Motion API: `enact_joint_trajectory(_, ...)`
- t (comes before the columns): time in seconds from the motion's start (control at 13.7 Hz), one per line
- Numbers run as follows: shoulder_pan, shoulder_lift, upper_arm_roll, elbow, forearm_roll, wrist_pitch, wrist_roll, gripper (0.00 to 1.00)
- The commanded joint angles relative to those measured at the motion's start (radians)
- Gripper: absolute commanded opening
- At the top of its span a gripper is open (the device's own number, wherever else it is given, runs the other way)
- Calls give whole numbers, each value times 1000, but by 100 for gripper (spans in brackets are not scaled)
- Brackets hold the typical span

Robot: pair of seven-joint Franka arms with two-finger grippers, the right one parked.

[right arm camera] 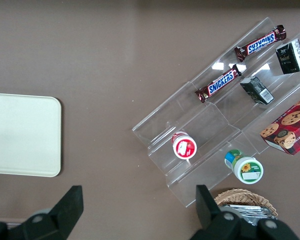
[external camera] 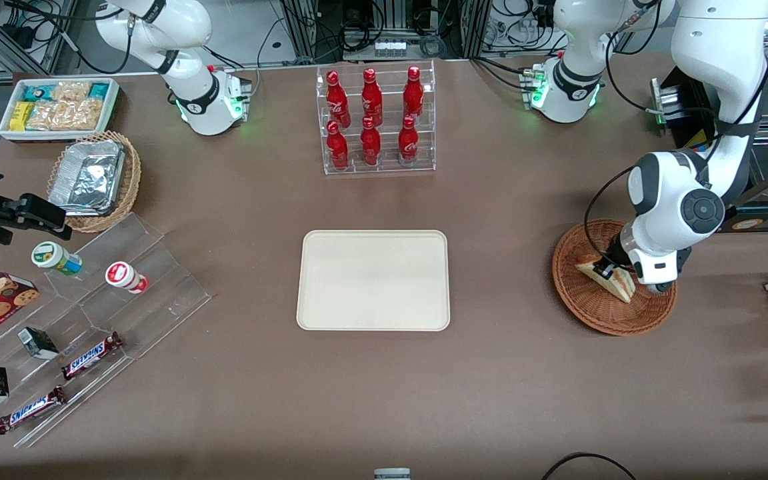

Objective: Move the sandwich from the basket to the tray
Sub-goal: 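Lower the left gripper and close it on the wrapped sandwich, then lift the sandwich and carry it with the left gripper to the tray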

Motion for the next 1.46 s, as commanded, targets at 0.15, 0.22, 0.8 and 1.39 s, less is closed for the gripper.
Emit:
enact_joint_trajectory(0.15,-10,-89,3,82,56,-264,30,14)
enact_joint_trajectory(0.22,-25,-97,2,122,61,-335,30,14)
enact_joint_trajectory(0.8,-304,-87,-2,390,33,-590,12,17)
enact_joint_trajectory(1.39,-558,131,-21,627,22,-545,24,17)
